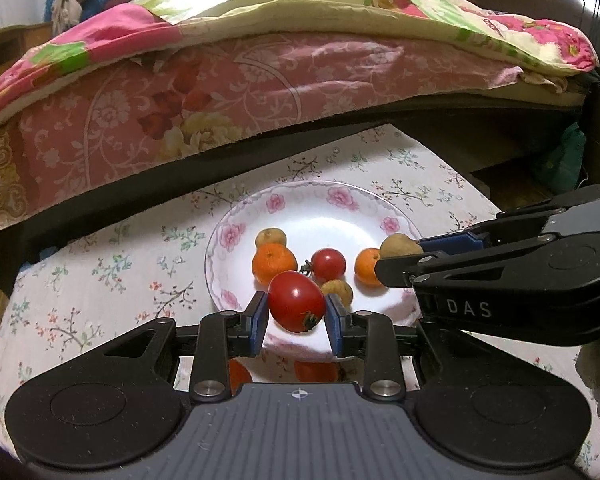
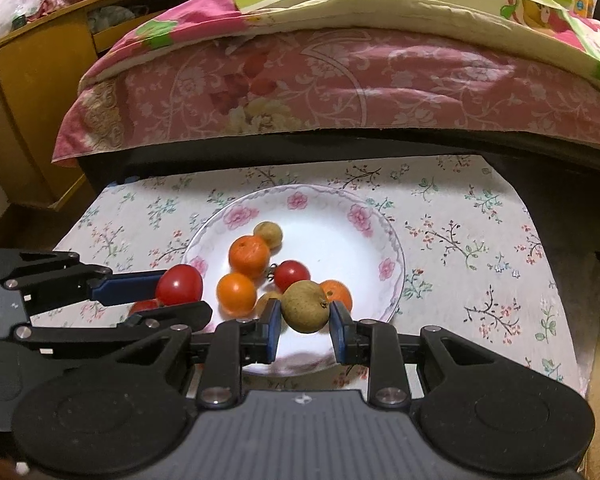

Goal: Organize fruits
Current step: 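Carry the red tomato and brown fruit over the white plate and open both tools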

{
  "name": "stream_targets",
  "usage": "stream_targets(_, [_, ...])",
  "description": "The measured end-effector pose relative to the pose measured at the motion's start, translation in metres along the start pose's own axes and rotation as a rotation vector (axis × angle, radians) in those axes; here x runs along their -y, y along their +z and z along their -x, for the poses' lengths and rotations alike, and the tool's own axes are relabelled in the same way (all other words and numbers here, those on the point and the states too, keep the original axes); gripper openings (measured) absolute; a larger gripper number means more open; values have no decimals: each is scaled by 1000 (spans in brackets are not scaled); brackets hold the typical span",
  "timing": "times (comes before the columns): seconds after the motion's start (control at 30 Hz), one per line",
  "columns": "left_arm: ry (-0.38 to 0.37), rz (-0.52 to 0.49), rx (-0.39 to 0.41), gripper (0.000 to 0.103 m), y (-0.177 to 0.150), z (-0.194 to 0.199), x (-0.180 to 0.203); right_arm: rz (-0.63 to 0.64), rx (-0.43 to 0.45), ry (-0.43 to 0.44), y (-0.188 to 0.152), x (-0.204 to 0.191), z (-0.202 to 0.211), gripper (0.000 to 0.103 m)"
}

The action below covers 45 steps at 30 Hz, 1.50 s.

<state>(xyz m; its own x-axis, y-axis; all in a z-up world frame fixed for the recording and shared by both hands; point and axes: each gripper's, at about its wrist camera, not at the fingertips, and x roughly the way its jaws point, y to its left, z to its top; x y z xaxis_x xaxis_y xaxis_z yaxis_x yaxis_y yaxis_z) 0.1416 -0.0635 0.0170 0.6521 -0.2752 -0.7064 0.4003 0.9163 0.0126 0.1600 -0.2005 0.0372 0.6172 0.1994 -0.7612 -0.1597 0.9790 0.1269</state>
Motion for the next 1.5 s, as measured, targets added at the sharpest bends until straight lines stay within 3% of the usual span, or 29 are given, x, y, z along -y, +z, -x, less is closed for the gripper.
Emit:
stream_targets(1.1, [8, 25, 5, 37, 13, -41, -14, 16, -9, -33, 19, 12, -50, 27])
stream_targets(1.5, [-1, 25, 6, 41, 14, -47, -15, -1, -13, -41, 20, 19, -58, 27])
